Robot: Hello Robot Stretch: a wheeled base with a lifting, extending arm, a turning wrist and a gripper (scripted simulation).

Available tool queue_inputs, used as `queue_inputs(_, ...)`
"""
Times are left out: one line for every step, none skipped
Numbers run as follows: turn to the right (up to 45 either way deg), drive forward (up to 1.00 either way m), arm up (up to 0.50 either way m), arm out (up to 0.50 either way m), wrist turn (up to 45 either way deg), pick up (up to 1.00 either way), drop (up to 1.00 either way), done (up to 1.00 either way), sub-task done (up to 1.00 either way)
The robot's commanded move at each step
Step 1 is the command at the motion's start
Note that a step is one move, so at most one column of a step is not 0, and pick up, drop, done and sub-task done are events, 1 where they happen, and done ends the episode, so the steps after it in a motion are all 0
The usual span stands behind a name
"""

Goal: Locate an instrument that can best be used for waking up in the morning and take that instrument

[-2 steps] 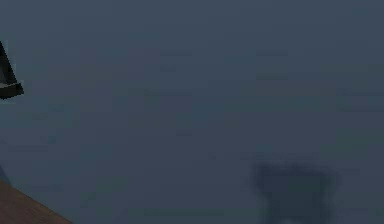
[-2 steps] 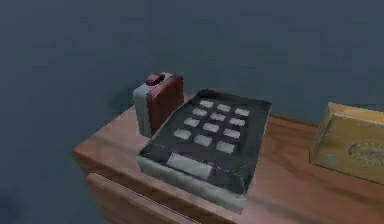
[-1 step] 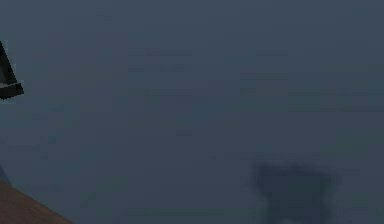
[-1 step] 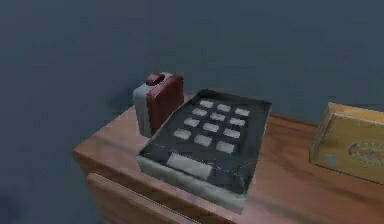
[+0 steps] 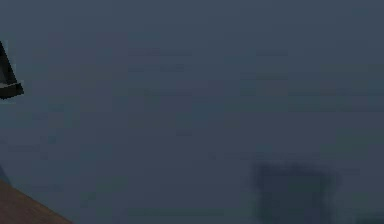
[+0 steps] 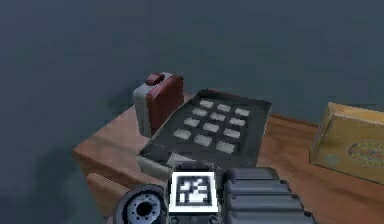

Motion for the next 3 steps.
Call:
queue_inputs(0.0, 0.0, 0.0, 0.24, 0.0, 0.0, 0.0, 0.0, 0.0)
queue_inputs(0.0, 0.0, 0.0, 0.0, 45.0, 0.0, 0.0, 0.0, 0.0)
queue_inputs(0.0, 0.0, 0.0, 0.0, 45.0, 0.0, 0.0, 0.0, 0.0)
